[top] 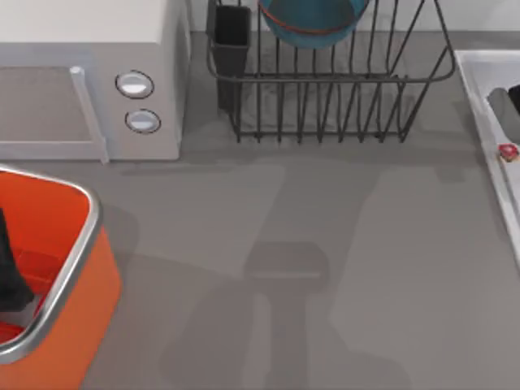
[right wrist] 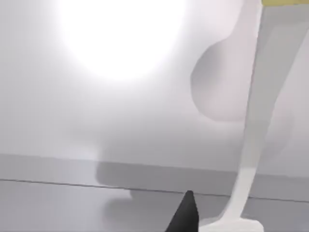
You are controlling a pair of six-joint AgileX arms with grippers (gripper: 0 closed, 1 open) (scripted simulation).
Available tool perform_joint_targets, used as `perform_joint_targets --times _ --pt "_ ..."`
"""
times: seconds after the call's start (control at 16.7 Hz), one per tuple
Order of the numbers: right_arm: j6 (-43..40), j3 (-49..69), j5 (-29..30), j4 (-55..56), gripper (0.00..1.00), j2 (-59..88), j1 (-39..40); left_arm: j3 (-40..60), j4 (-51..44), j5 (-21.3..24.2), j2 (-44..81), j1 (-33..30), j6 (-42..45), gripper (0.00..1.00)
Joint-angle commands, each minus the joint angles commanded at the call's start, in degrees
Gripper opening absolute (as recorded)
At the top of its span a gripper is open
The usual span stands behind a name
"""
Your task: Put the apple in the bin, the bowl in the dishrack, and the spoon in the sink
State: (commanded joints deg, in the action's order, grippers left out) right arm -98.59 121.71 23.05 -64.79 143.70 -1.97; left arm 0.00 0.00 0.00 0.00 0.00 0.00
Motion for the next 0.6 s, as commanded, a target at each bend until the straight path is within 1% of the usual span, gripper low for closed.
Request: perform_joint_targets --times 0.24,0.3,0.6 --pt "0.00 0.00 0.00 0.00 0.98 0.00 0.00 0.00 0.00 0.00 0.00 0.00 0.00 1.00" --pt "0.00 0.00 0.00 0.00 1.00 0.00 0.00 0.00 0.00 0.00 0.00 0.00 0.00 1.00" --pt "0.00 0.00 0.00 0.00 1.00 0.00 0.00 0.00 0.00 0.00 0.00 0.00 0.00 1.00"
